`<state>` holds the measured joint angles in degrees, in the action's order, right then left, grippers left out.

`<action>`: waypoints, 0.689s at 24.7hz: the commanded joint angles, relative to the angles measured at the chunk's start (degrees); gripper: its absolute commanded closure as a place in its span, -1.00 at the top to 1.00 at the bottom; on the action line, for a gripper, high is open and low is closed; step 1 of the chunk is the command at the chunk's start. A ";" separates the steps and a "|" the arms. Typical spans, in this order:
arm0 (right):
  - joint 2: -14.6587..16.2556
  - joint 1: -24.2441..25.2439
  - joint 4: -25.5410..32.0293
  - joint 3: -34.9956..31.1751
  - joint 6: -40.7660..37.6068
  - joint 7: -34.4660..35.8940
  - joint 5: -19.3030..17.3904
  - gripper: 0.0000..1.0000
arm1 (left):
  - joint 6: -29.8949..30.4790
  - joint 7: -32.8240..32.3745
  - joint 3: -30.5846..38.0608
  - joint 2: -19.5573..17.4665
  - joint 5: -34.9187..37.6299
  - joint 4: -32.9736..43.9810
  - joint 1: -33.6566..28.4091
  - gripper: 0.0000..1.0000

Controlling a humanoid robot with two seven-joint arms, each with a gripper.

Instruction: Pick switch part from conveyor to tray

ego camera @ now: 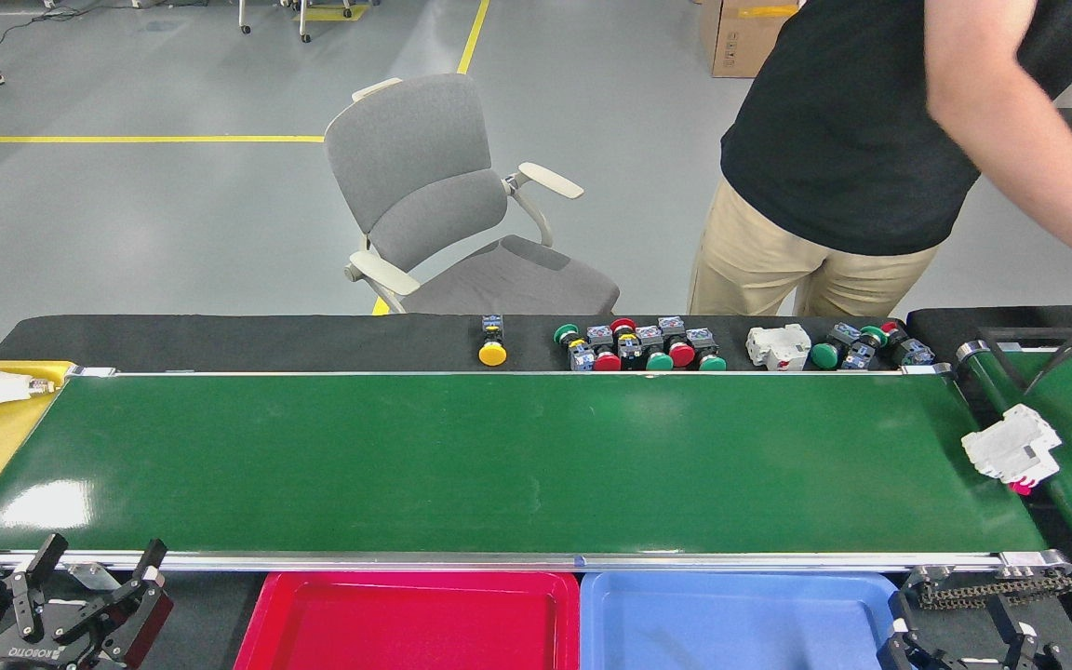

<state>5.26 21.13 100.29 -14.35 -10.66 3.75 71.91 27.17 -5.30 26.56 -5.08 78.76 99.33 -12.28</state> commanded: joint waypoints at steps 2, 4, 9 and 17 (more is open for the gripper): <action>0.28 -0.47 0.87 -0.24 0.11 0.47 0.08 0.98 | 0.16 0.55 -1.69 0.95 0.17 0.78 0.16 1.00; 0.19 -0.74 0.87 -0.24 0.11 0.38 0.25 0.98 | 0.08 0.38 -2.04 1.21 0.26 0.78 -0.63 1.00; 1.07 -2.85 -0.71 -0.24 0.11 0.21 0.34 0.98 | -0.10 0.46 -1.95 3.14 0.26 0.25 -0.37 1.00; 3.44 -10.58 -7.48 -0.16 -0.15 -3.31 0.25 0.98 | 0.43 0.46 -2.31 2.79 0.26 0.16 0.77 1.00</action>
<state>8.06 11.63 93.05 -14.33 -10.55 1.47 72.20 27.04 -5.02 24.29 -1.66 78.97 98.99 -11.65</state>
